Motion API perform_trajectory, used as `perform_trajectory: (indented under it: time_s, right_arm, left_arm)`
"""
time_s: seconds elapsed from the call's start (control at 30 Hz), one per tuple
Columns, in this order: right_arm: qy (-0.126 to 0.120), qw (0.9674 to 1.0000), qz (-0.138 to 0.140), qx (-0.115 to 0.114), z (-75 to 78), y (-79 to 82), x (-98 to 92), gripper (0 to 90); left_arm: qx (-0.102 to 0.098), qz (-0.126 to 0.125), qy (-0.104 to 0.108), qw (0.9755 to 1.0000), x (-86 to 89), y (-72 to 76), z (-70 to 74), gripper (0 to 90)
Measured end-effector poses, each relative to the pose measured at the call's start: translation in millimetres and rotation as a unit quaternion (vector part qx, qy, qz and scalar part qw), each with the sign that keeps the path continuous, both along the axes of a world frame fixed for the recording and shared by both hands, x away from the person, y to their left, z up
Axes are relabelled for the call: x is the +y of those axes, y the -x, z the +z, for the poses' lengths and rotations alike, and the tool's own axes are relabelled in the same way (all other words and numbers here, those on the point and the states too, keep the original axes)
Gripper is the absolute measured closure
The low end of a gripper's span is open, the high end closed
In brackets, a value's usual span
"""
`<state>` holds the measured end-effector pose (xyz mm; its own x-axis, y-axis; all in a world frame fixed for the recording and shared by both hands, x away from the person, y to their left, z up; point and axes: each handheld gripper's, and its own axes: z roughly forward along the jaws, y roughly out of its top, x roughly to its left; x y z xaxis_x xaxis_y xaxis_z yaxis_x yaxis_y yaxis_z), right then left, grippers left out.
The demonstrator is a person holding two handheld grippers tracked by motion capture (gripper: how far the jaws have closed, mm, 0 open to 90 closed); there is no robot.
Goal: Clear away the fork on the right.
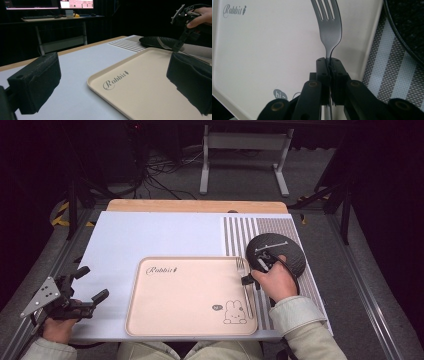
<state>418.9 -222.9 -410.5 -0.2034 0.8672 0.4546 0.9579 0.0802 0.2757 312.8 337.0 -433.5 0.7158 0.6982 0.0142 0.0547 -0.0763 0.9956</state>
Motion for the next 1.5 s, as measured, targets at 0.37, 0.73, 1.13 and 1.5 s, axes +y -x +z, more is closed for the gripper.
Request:
perform_trajectory:
  time_s: [0.37,0.73,1.13,1.5]
  right_arm:
    - [-0.003,0.9999,-0.006,0.011,-7.3,-1.5,-0.5,86.9]
    - [-0.006,0.9996,-0.015,0.024,-14.9,-2.6,-2.0,86.5]
    - [-0.006,0.9993,-0.013,0.034,-19.8,-2.0,-2.2,86.1]
    - [0.027,0.9996,0.004,0.002,-13.7,0.7,4.4,72.4]
  left_arm:
    - [0.000,-0.001,-0.001,1.0000,-0.1,0.0,0.1,0.1]
    - [0.000,-0.001,-0.002,1.0000,-0.3,0.0,0.0,0.1]
    - [0.000,-0.001,-0.002,1.0000,-0.6,0.2,0.1,0.1]
    - [-0.001,-0.001,0.000,1.0000,-0.8,0.2,0.0,0.1]
